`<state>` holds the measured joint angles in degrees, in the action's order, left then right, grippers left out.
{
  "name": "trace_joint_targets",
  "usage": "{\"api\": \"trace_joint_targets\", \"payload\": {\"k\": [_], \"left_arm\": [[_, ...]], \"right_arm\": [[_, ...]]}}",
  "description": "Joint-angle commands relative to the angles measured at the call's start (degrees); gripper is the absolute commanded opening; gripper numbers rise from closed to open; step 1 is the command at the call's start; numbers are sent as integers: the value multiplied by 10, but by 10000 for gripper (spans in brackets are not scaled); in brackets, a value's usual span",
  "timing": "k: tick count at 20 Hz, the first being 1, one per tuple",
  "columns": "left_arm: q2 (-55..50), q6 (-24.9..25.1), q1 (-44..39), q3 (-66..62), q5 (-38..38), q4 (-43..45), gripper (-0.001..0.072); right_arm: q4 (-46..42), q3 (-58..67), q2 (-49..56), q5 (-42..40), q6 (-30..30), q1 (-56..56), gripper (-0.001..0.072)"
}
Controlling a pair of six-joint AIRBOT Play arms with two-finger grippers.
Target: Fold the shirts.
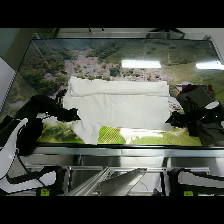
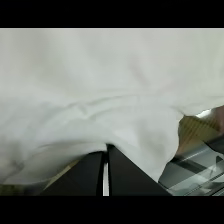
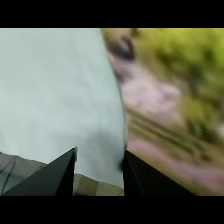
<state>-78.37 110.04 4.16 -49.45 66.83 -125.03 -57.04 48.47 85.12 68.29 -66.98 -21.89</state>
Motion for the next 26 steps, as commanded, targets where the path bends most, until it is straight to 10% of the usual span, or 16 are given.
{"api": "trace_joint_targets", "payload": {"k": [1, 3, 6, 17, 26], "left_arm": [[1, 5, 0, -35, 23, -10, 19], [4, 5, 0, -57, 25, -10, 19], [25, 5, 0, -97, 25, -11, 18], [229, 5, 90, -102, 29, -4, 17], [-62, 42, 48, -294, -4, -5, 18]], "right_arm": [[85, -2, 42, -12, 62, 17, 361], [115, 0, 45, -5, 90, 37, 113], [146, 23, 18, 30, 113, 50, 21], [157, 71, -202, 42, 123, -14, 19], [174, 168, 11, -88, 134, 66, 20]]}}
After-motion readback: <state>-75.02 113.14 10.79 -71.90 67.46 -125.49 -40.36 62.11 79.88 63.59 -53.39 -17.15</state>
